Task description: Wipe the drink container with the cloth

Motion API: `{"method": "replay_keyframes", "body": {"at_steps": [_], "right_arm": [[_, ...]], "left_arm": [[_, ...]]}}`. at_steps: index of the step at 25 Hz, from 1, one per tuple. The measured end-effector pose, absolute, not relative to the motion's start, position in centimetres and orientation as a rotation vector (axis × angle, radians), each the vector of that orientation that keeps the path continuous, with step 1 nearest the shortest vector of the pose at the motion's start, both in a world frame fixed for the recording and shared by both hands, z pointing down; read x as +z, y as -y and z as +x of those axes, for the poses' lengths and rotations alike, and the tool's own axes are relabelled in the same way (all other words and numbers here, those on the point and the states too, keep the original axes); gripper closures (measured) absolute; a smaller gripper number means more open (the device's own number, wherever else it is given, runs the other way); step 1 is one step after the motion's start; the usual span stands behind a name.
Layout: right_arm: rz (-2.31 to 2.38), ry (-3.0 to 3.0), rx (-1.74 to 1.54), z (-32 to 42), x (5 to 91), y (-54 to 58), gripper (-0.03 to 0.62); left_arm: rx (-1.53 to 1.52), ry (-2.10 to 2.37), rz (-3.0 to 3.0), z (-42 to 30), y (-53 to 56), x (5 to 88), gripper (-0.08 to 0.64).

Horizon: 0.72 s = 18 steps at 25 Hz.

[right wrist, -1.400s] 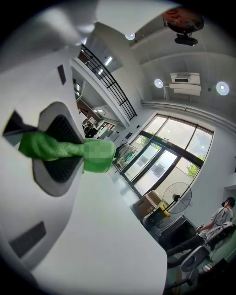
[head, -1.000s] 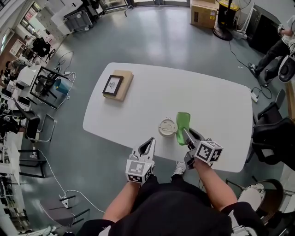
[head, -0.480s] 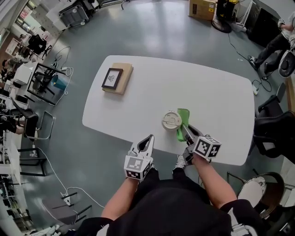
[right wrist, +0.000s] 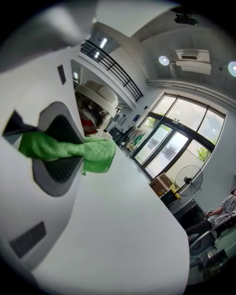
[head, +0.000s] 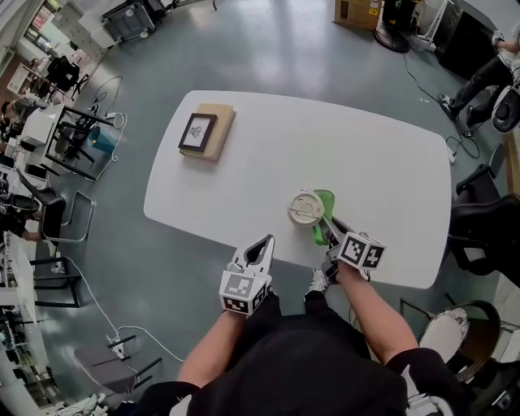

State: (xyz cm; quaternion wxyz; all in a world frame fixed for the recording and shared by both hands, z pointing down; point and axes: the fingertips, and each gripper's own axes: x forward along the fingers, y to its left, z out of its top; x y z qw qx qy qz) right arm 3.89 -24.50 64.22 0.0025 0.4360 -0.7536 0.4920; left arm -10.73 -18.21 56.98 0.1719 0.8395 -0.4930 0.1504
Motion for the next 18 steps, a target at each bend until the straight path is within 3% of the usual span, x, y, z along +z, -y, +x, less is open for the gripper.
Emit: {"method": "replay_keyframes", "body": {"at_steps": [18], "right_arm": [[1.390,2.139,1.680,3.4,70.3,24.0,0.502]], "left_arm": [[0.422,1.348,2.386,-11.3,17.4,57.7,0.551]]}}
